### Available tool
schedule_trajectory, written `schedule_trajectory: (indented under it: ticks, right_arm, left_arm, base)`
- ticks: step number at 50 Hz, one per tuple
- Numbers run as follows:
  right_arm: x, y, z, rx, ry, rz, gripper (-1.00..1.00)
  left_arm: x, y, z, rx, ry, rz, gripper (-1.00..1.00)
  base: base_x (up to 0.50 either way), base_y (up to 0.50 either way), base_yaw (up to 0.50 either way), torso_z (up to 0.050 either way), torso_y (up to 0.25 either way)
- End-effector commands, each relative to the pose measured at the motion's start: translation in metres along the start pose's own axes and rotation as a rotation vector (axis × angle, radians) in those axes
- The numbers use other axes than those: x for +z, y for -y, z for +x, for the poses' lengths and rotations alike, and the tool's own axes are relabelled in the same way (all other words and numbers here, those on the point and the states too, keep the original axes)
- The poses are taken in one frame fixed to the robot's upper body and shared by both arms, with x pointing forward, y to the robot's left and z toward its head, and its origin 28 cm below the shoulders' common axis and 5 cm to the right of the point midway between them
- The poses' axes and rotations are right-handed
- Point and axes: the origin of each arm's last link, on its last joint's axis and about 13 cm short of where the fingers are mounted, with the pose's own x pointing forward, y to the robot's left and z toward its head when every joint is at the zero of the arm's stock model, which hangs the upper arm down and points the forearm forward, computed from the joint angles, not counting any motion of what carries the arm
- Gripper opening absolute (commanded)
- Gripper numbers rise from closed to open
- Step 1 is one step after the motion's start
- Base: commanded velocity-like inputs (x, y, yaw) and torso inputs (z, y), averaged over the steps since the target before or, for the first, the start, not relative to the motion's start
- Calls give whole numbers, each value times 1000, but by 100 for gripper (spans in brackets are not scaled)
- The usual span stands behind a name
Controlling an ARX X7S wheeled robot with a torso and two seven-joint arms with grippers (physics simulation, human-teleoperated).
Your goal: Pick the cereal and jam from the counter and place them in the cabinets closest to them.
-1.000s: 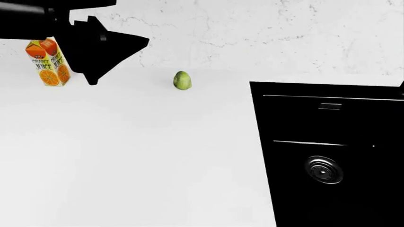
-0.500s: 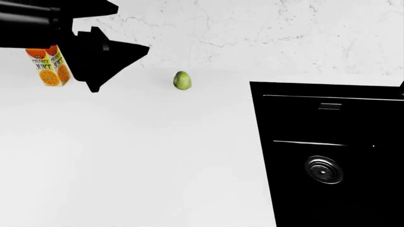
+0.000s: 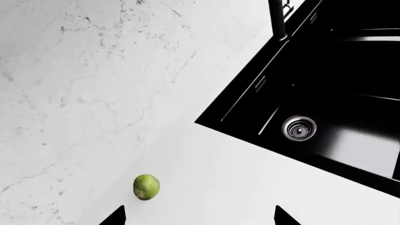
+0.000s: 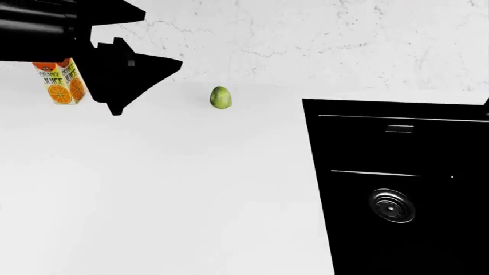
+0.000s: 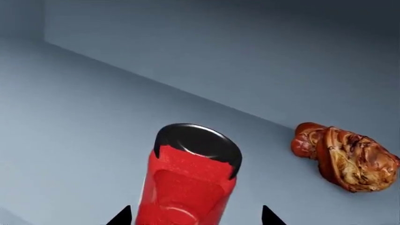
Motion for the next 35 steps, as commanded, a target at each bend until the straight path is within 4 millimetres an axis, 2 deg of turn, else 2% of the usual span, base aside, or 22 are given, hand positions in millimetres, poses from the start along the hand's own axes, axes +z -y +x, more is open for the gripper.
schedule_trajectory:
  ticks: [1, 19, 35]
  right_arm:
    - [2, 2, -5, -16, -6, -15, 100]
    - [16, -4, -26, 32, 121, -42, 100]
    - [34, -21, -81, 73, 250, -179, 100]
  left_arm:
    - [0, 0, 1, -3, -2, 2, 100]
    - [-1, 1, 1, -2, 0, -1, 100]
    - [5, -2, -4, 10, 19, 1, 100]
  base:
    - [0, 0, 0, 0, 0]
    - [0, 0, 0, 0, 0]
    - [0, 0, 0, 0, 0]
